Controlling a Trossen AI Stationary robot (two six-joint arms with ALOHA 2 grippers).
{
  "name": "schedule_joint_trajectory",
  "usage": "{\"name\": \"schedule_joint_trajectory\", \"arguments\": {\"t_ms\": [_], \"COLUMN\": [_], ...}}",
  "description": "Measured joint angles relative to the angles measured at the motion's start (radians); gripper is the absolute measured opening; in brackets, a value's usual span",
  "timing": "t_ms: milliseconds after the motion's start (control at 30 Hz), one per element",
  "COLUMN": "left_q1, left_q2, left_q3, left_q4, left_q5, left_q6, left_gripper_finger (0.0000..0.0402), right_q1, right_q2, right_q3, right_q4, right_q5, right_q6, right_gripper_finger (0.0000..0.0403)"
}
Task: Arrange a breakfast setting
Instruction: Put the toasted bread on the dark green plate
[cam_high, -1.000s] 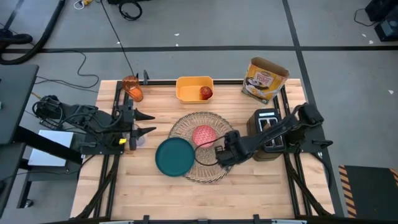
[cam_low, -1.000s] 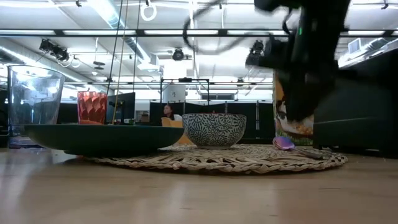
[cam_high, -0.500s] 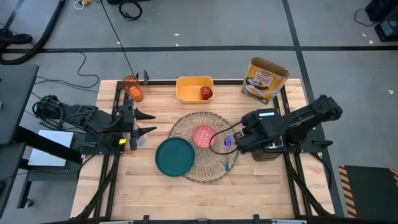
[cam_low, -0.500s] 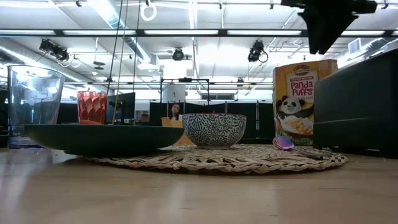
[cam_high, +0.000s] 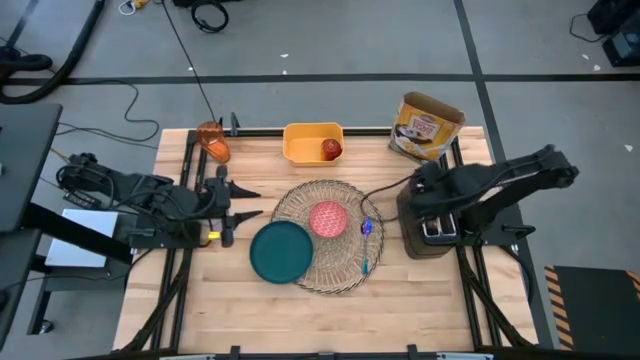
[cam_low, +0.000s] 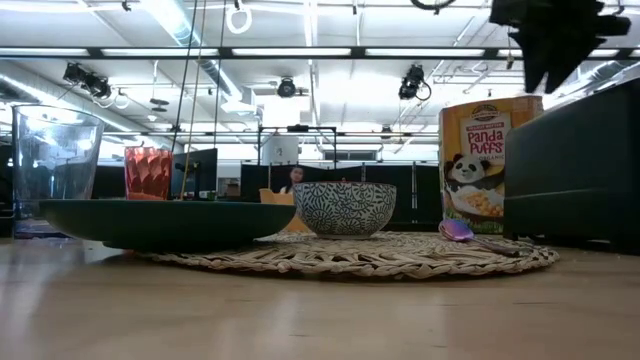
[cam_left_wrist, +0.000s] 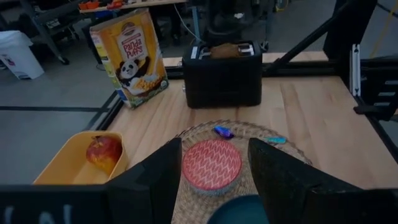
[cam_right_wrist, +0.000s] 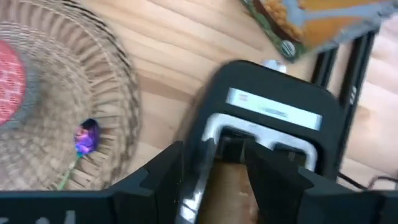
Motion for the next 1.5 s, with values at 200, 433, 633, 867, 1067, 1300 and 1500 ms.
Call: {"name": "schedule_joint_trajectory", "arguments": {"t_ms": [200, 433, 633, 867, 1067, 1300, 1500], "left_q1": [0.0, 0.0, 0.0, 0.0, -0.001, -0.002, -0.001], "left_q2": [0.016, 0.015, 0.015, 0.015, 0.015, 0.015, 0.015], "left_q3": [0.0, 0.0, 0.0, 0.0, 0.0, 0.0, 0.0], "left_q4": [0.028, 0.077, 0.09, 0.089, 0.084, 0.061, 0.06], "left_q5": [0.0, 0.0, 0.0, 0.0, 0.0, 0.001, 0.001], "left_q6": [-0.012, -0.012, -0.011, -0.009, -0.009, -0.009, -0.009], "left_gripper_finger": [0.0192, 0.0192, 0.0192, 0.0192, 0.0192, 0.0192, 0.0192], "right_q1": [-0.087, -0.094, -0.062, -0.051, -0.051, -0.051, -0.051], "right_q2": [-0.15, -0.182, -0.139, -0.093, -0.047, -0.009, -0.007], "right_q3": [-0.045, -0.099, -0.11, -0.11, -0.11, -0.11, -0.11], "right_q4": [0.001, 0.006, 0.051, 0.066, 0.073, 0.091, 0.084], "right_q5": [-0.183, -0.335, -0.358, -0.357, -0.335, -0.292, -0.284], "right_q6": [-0.055, -0.025, -0.011, 0.033, 0.058, 0.063, 0.052], "right_gripper_finger": [0.0178, 0.0178, 0.0175, 0.014, 0.008, 0.0024, 0.0028]}}
